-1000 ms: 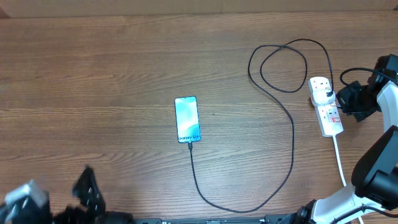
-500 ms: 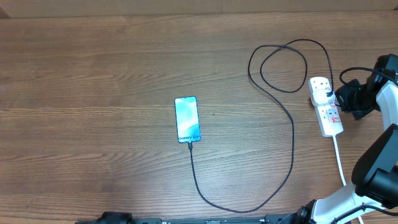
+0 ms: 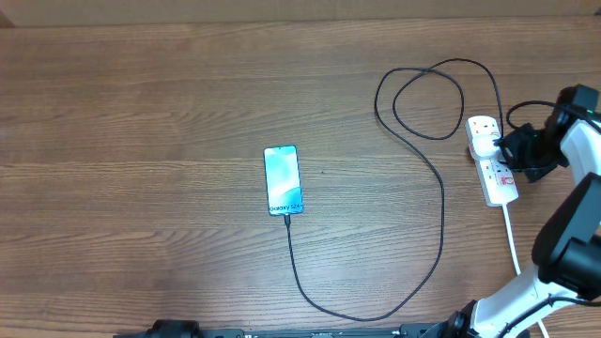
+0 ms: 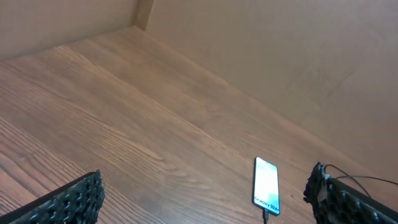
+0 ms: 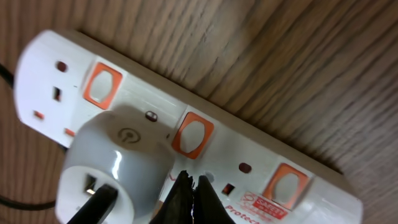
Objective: Plug charger to phone and switch on socket
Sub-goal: 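Press the orange switch beside the charger on the power strip with the right gripper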
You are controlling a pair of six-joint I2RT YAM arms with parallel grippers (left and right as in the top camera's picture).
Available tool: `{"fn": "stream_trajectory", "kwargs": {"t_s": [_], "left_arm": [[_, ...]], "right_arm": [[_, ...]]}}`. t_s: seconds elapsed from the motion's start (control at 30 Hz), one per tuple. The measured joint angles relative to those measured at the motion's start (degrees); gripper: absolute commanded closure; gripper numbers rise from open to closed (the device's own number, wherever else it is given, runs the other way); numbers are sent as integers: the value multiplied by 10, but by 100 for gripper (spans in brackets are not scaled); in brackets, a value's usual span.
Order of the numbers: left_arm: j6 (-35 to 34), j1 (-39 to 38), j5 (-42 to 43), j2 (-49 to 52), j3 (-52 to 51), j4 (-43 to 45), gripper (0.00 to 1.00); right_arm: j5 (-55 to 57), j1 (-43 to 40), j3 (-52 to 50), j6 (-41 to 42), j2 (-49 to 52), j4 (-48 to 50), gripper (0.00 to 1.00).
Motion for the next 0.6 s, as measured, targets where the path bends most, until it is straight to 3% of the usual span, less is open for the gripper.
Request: {"fn": "stream_trajectory", "kwargs": {"t_s": [0.6], "left_arm": [[0,0,0,0,0,0,0]], "right_arm": [[13,9,11,-2,7,0,96]]}}
